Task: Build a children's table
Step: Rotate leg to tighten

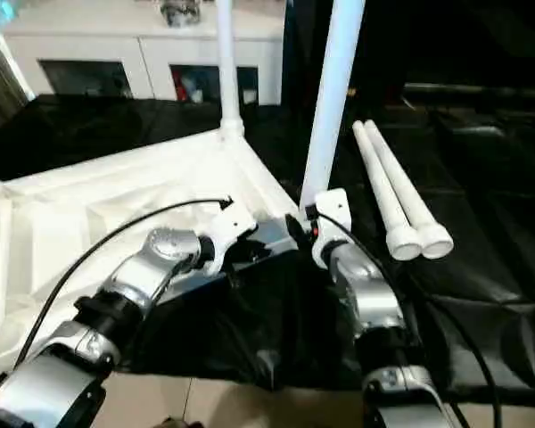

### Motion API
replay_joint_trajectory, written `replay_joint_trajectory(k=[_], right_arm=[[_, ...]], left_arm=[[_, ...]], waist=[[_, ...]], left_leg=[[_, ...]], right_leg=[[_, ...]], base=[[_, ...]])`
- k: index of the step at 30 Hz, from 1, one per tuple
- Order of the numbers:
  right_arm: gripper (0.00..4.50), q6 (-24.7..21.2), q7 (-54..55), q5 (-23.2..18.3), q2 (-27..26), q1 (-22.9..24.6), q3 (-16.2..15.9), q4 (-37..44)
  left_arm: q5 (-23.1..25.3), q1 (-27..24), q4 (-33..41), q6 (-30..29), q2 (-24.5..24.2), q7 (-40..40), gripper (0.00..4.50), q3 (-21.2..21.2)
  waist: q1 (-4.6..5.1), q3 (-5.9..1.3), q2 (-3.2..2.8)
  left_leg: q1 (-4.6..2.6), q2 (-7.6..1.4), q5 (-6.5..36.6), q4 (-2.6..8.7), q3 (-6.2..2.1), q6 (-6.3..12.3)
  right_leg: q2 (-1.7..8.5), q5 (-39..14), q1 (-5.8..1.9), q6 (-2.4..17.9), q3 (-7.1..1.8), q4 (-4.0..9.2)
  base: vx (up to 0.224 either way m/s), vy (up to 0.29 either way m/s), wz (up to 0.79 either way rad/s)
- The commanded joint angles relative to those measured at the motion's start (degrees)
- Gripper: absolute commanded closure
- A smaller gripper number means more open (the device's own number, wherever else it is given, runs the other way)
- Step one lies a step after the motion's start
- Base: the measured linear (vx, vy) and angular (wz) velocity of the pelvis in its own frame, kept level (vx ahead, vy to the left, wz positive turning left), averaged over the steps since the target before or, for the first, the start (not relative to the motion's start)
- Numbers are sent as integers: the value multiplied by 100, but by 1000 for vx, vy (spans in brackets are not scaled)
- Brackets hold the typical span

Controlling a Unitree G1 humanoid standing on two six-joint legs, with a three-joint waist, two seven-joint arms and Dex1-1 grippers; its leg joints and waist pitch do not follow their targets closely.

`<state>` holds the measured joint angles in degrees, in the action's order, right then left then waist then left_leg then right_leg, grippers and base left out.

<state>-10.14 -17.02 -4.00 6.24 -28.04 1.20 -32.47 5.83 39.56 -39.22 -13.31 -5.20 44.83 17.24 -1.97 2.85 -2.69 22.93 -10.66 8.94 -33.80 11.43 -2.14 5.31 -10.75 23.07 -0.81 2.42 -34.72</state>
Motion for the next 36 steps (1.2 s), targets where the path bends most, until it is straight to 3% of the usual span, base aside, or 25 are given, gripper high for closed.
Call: replay_joint_trajectory(k=[1, 8, 9, 14, 20, 24, 31, 36], right_arm=[[121, -73, -461, -180, -382, 2, -322, -130], [51, -42, -1009, -191, -98, 84, -461, 74], [51, 8, -1503, -136, 200, 212, -650, 300], [51, 23, -2670, -198, 836, 522, -982, 880], [51, -75, -3543, -292, 1361, 714, -1135, 1301], [97, -303, -4177, -511, 1713, 846, -1243, 1665], [161, -434, -4462, -557, 1857, 942, -1326, 1866], [178, -559, -4484, -609, 1858, 1013, -1351, 2002]], left_arm=[[-107, 98, 250, 237, 237, 24, 450, 56], [-209, -160, 567, 408, -57, 578, 450, 198], [-261, -284, 730, 464, -239, 902, 450, 234], [-328, -420, 887, 565, -568, 1438, 450, 279], [-369, -495, 1024, 572, -842, 1901, 450, 351], [-425, -519, 1125, 525, -1063, 2331, 450, 408], [-497, -538, 1261, 364, -1288, 2797, 450, 490], [-514, -533, 1272, 337, -1334, 2885, 450, 484]], waist=[[-12, -367, 94], [-6, -377, 79], [-6, -379, 72], [-53, -388, 65], [-80, -368, 59], [-119, -358, 54], [-148, -373, 45], [-151, -380, 43]], left_leg=[[-156, -191, 1927, 427, -134, 94], [-128, -204, 1719, 423, -131, 215], [-133, -205, 1702, 419, -127, 215], [-130, -223, 1542, 402, -119, 339], [-156, -238, 1706, 410, -109, 325], [-171, -251, 1833, 429, -116, 249], [-162, -249, 1688, 418, -117, 222], [-164, -245, 1619, 412, -114, 243]], right_leg=[[268, -1755, -174, 1095, -160, 545], [268, -1483, -208, 1193, -153, 501], [269, -1460, -204, 1211, -155, 498], [261, -1046, -243, 1330, -154, 452], [257, -1231, -222, 1376, -158, 468], [259, -1506, -215, 1317, -164, 477], [271, -1244, -216, 1400, -167, 447], [264, -1112, -224, 1438, -161, 432]], base=[[0, 0, 0], [0, 0, 0], [0, 0, 0], [0, 0, 0], [0, 0, 0], [0, 0, 0], [0, 0, 0], [0, 0, 0]])
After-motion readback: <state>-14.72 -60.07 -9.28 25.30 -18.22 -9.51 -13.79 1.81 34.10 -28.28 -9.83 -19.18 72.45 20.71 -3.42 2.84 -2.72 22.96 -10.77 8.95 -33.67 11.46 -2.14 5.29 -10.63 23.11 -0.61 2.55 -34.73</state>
